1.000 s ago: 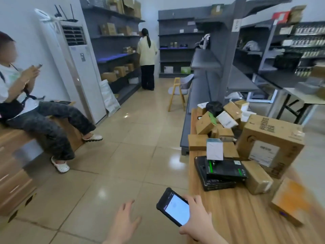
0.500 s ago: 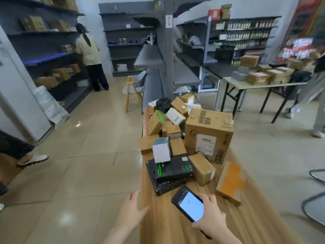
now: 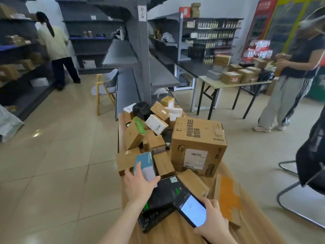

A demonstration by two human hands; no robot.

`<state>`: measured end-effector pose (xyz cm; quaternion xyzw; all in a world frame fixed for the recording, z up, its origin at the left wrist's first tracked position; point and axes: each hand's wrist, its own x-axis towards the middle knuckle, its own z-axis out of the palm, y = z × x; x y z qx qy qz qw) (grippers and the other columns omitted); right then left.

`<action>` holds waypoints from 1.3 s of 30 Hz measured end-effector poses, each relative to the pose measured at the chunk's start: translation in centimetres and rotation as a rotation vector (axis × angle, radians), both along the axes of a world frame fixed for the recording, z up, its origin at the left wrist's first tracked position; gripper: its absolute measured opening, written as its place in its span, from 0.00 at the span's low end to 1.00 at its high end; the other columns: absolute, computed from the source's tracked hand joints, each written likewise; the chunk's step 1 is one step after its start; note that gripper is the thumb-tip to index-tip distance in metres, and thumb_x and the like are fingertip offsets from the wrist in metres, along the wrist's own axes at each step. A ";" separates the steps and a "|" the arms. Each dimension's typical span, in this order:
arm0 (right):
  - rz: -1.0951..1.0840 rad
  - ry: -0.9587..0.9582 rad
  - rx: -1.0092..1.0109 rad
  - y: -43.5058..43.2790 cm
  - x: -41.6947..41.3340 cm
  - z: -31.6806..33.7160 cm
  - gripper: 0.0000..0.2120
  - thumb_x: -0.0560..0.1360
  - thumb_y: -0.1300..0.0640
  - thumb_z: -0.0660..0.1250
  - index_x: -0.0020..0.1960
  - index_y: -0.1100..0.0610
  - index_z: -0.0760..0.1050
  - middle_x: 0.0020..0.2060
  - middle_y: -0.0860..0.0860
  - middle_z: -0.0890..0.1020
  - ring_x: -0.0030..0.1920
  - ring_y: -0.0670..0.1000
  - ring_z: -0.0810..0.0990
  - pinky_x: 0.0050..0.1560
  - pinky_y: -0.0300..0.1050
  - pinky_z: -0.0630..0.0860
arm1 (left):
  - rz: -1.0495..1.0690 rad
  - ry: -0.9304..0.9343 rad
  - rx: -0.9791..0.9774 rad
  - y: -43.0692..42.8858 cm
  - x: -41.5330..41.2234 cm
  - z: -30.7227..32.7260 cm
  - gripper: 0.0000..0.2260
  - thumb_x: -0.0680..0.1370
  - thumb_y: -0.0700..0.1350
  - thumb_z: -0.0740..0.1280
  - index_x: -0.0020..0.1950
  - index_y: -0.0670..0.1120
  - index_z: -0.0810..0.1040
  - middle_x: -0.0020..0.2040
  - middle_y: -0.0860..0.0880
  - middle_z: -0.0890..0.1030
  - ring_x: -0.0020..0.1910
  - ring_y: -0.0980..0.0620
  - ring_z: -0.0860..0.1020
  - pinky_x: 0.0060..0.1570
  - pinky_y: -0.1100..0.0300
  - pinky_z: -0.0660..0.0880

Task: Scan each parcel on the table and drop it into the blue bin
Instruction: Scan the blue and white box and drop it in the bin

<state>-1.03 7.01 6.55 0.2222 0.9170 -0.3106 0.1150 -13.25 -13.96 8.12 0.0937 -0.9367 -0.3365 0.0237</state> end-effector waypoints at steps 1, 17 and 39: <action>-0.013 -0.011 -0.010 -0.1 -0.7 -0.2 0.47 0.56 0.42 0.75 0.69 0.40 0.55 0.64 0.45 0.62 0.66 0.48 0.61 0.68 0.54 0.66 | 0.010 -0.023 -0.036 0.3 -1.0 0.1 0.46 0.67 0.70 0.69 0.77 0.55 0.53 0.75 0.40 0.56 0.72 0.40 0.62 0.64 0.46 0.70; 0.105 -0.021 -0.024 1.1 -3.2 -1.1 0.46 0.57 0.41 0.76 0.67 0.39 0.53 0.69 0.45 0.59 0.70 0.51 0.58 0.69 0.58 0.66 | 0.105 0.093 0.205 -1.8 -0.3 -1.8 0.37 0.66 0.62 0.75 0.71 0.58 0.65 0.55 0.50 0.65 0.56 0.49 0.73 0.51 0.56 0.76; 0.438 -0.084 0.035 6.8 9.6 -3.5 0.47 0.55 0.46 0.77 0.69 0.46 0.59 0.60 0.46 0.63 0.54 0.45 0.64 0.60 0.53 0.70 | 0.482 0.182 0.435 1.5 33.0 -9.4 0.21 0.71 0.38 0.74 0.61 0.51 0.73 0.55 0.52 0.71 0.55 0.55 0.75 0.41 0.65 0.77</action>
